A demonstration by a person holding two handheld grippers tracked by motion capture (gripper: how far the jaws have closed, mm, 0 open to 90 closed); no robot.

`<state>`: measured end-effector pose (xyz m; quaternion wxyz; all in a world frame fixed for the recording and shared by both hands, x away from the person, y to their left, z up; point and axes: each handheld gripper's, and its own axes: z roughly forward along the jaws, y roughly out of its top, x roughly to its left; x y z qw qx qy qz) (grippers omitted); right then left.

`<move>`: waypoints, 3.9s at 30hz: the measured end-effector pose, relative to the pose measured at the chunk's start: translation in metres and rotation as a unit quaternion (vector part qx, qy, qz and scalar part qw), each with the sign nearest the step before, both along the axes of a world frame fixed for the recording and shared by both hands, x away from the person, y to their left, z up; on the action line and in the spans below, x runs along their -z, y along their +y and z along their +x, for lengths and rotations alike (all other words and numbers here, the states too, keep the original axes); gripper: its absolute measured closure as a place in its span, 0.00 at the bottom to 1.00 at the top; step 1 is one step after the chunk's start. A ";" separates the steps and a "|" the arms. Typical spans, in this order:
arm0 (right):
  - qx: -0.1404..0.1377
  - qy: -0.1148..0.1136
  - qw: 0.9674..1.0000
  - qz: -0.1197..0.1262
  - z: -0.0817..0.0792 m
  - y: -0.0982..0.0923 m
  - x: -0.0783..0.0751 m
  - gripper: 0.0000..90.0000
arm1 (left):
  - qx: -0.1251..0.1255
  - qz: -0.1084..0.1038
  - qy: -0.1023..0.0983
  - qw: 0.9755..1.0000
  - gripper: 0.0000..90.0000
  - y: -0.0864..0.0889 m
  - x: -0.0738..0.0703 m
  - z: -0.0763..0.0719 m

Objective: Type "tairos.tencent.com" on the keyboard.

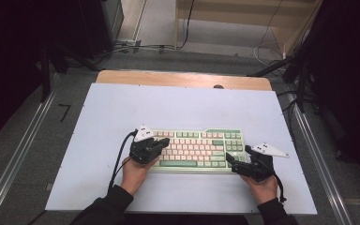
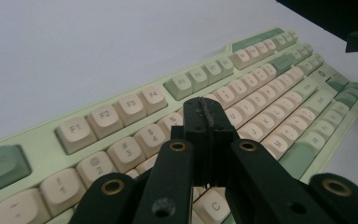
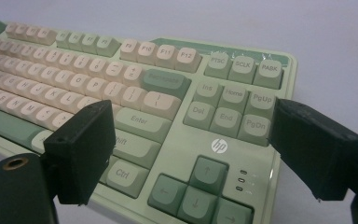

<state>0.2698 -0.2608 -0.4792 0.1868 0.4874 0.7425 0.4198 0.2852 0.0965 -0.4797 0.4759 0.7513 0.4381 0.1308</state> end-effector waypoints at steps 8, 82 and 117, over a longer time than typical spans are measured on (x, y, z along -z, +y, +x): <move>-0.002 0.001 1.000 -0.001 0.000 0.000 0.001 0.14 | 0.018 0.026 0.023 0.999 1.00 -0.018 0.006 0.011; -0.004 0.007 1.000 -0.008 -0.001 -0.003 0.003 0.14 | 0.012 0.007 0.025 1.000 1.00 -0.005 -0.010 0.007; -0.004 0.010 1.000 -0.012 -0.004 -0.005 0.004 0.14 | -0.084 0.027 -0.006 0.996 0.26 0.054 -0.013 -0.027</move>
